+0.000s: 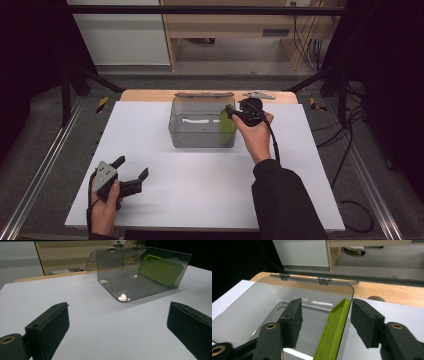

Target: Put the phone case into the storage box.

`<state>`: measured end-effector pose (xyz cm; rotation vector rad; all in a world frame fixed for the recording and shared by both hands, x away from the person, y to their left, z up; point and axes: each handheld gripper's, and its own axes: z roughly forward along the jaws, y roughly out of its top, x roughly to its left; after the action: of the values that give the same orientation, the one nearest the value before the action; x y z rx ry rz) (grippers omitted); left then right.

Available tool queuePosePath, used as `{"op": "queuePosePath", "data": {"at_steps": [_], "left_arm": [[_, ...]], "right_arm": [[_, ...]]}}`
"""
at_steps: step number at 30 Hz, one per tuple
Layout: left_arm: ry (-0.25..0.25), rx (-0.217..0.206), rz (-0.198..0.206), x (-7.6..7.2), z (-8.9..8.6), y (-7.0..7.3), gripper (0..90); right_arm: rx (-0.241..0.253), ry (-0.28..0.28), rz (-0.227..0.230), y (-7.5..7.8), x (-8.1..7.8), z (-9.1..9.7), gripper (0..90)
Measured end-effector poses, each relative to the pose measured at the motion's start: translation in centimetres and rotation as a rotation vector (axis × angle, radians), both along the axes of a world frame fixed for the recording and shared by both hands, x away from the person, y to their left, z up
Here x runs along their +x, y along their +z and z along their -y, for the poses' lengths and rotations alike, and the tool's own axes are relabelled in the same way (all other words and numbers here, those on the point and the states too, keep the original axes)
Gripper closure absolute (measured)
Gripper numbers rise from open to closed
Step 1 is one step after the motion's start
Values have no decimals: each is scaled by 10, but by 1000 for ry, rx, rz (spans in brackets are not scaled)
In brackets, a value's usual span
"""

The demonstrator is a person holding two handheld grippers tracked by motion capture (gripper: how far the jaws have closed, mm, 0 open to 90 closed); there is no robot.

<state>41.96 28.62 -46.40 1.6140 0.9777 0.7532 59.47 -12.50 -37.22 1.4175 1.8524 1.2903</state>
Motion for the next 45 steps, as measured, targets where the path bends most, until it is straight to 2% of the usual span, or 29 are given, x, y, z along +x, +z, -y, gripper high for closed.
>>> {"op": "queuePosePath", "data": {"at_steps": [7, 17, 21, 25, 31, 45], "left_arm": [[-1, 2, 0, 0, 0, 0, 42], [-1, 2, 0, 0, 0, 0, 42], [0, 2, 0, 0, 0, 0, 42], [0, 4, 0, 0, 0, 0, 42], [1, 3, 0, 0, 0, 0, 42], [0, 5, 0, 0, 0, 0, 41]], "right_arm": [[-10, -1, 35, 3, -2, 1, 310], [-27, 8, 58, 3, -5, 0, 276], [-45, 23, 53, 3, -7, -2, 256], [-43, 30, 54, 3, -8, -3, 237], [-68, 12, 76, 4, -9, -2, 228], [-72, 34, 50, 4, -11, -1, 197]]}}
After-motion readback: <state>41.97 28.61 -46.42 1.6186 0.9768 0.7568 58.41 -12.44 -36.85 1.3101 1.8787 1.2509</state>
